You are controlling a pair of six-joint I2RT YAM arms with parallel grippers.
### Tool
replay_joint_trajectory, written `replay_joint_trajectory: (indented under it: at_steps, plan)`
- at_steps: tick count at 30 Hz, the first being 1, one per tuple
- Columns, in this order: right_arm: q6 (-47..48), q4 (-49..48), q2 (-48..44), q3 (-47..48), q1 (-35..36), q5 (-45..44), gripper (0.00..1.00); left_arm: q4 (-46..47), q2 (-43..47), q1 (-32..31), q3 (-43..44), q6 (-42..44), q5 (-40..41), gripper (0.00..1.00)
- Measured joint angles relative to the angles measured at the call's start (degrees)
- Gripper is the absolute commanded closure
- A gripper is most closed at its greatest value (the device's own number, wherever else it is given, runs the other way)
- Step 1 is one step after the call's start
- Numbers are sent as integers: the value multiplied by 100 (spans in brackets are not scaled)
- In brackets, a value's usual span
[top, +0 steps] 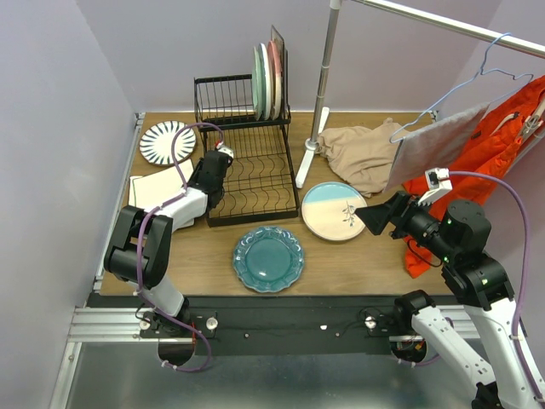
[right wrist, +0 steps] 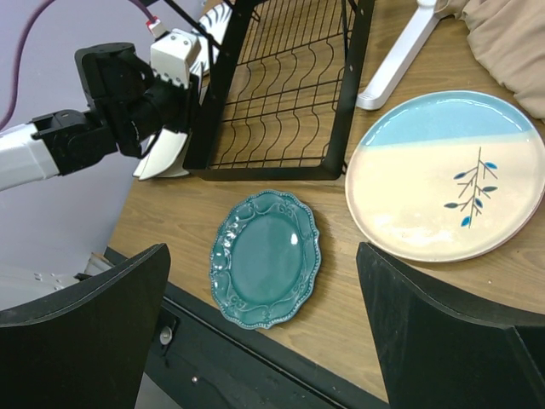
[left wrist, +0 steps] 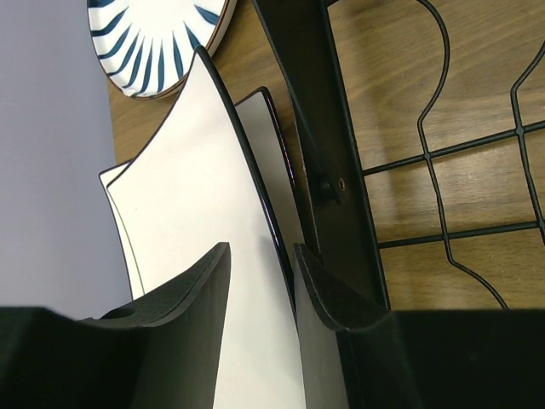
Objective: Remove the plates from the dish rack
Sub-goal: Place the plate at the center of the board.
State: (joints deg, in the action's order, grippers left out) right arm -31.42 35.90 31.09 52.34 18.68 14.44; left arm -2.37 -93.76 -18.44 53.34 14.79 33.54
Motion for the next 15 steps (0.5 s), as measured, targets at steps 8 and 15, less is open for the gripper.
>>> replay_joint_trajectory:
  at_steps: [8,15]
  plan:
    - [0,-2,0,0,0,0,1,-9,-4,-2,-15,44,-2,57]
    - [2,-2,0,0,0,-2,1,98,-4,0,-68,39,-7,57]
